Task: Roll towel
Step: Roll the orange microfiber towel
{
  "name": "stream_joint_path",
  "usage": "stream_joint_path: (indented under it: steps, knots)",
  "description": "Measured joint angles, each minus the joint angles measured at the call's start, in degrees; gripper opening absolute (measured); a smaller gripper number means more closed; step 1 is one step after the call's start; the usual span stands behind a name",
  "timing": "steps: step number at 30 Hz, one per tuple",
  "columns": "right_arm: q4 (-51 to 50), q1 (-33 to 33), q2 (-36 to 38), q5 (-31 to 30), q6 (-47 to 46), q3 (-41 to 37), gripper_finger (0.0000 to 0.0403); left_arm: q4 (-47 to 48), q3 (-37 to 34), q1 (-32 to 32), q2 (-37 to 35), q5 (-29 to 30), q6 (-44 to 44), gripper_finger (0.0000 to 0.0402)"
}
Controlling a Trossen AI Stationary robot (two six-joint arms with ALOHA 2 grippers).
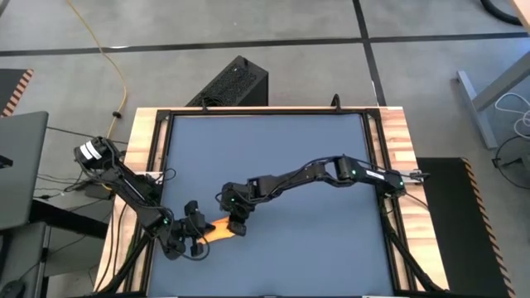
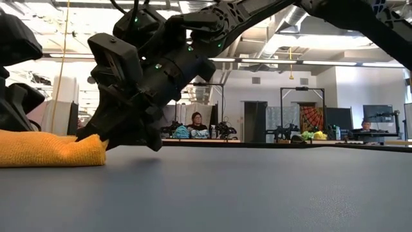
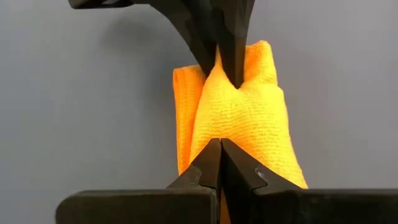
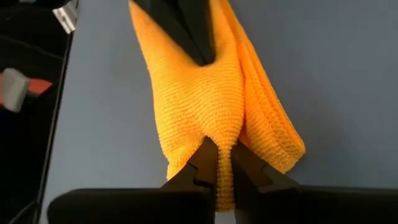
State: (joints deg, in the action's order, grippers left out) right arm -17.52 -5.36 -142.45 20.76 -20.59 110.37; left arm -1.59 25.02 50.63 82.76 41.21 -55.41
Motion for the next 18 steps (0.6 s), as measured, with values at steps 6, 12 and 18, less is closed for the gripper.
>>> stream_joint_path:
  steps: [6,12,18]
  knots:
    - [1.4,0.2,-0.1,5.4,2.7,0.0,0.0059,1.6,0.0,0.0,0.0,-0.3,-1.3,0.0]
    - [2.5,0.4,-0.1,5.6,-1.2,0.0,0.0061,1.8,0.0,0.0,0.0,-0.9,-1.4,0.0]
    - [2.4,1.4,1.0,6.1,-3.0,-0.1,0.0062,2.2,0.0,0.0,0.0,-1.5,-1.3,0.0]
